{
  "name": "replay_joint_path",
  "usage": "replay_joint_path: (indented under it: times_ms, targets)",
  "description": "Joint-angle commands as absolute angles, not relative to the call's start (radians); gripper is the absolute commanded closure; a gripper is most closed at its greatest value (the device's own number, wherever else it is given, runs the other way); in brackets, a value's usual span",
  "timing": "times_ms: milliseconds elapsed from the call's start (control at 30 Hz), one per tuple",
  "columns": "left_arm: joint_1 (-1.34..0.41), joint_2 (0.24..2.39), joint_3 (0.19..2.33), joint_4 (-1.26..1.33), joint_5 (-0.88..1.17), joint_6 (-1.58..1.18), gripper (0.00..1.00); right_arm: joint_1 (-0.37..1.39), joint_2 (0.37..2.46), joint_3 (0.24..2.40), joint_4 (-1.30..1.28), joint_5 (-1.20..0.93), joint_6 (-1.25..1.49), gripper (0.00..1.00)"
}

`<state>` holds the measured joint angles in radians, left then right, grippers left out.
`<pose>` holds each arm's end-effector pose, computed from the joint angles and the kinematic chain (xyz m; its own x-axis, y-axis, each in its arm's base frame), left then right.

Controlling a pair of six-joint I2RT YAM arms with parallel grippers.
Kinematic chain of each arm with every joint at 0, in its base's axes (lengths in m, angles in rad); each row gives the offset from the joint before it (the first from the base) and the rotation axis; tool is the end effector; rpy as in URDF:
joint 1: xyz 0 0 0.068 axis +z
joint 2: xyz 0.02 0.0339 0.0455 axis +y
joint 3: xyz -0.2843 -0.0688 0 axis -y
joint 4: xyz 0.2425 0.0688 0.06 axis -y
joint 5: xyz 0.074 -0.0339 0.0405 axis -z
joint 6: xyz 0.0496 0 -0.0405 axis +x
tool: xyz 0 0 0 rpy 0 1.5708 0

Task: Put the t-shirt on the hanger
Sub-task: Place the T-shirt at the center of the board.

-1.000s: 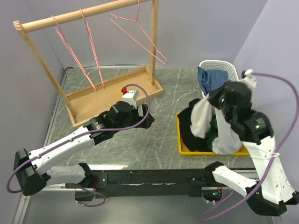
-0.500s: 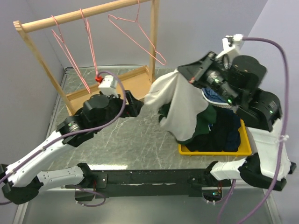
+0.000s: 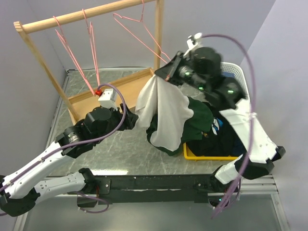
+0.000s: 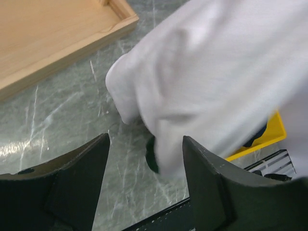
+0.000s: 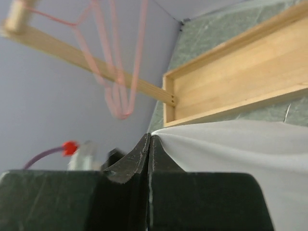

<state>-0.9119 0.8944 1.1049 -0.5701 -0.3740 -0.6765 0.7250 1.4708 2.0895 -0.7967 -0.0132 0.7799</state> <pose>0.1240 -0.1305 0.4023 -0.4977 -0.3091 -0.8104 0.2758 0.8294 -0.4858 0.2062 0.1835 0.5640 -0.5673 0.4368 -0.6981 -0.3852 0.6086 0.6938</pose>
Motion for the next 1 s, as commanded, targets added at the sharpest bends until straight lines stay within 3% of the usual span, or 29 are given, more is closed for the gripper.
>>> replay_joint_path:
  times_ms: [0,100,133,233,267,400,567,733,967]
  targets:
    - [-0.91,0.836,1.066,-0.597,-0.403,-0.732,0.32,0.71,1.538,1.81,-0.531,-0.11,0.789,0.99]
    - [-0.91,0.819,1.022,-0.601,-0.356,-0.721,0.27,0.729,1.678,1.856,-0.567,-0.107,0.705,0.63]
    - [-0.91,0.813,1.008,-0.582,-0.312,-0.715,0.28,0.735,1.696,1.874,-0.631,-0.063,0.677,0.45]
    - [-0.917,0.834,0.937,-0.533,-0.24,-0.712,0.27,0.755,1.602,1.739,-0.577,0.024,0.624,0.12]
    - [-0.94,0.848,0.921,-0.497,-0.21,-0.725,0.26,0.75,1.509,1.638,-0.562,0.085,0.62,0.09]
    - [-1.06,0.966,0.851,-0.346,-0.209,-0.758,0.28,0.735,1.274,1.419,-0.569,0.244,0.62,0.09]
    - [-1.219,1.28,0.902,-0.194,-0.229,-0.765,0.31,0.698,0.979,1.127,-0.584,0.377,0.676,0.14]
    - [-1.261,1.57,1.023,-0.127,-0.219,-0.775,0.33,0.646,0.858,0.988,-0.618,0.411,0.71,0.16]
    - [-1.269,1.695,1.049,-0.094,-0.256,-0.781,0.31,0.629,0.799,0.888,-0.637,0.419,0.706,0.16]
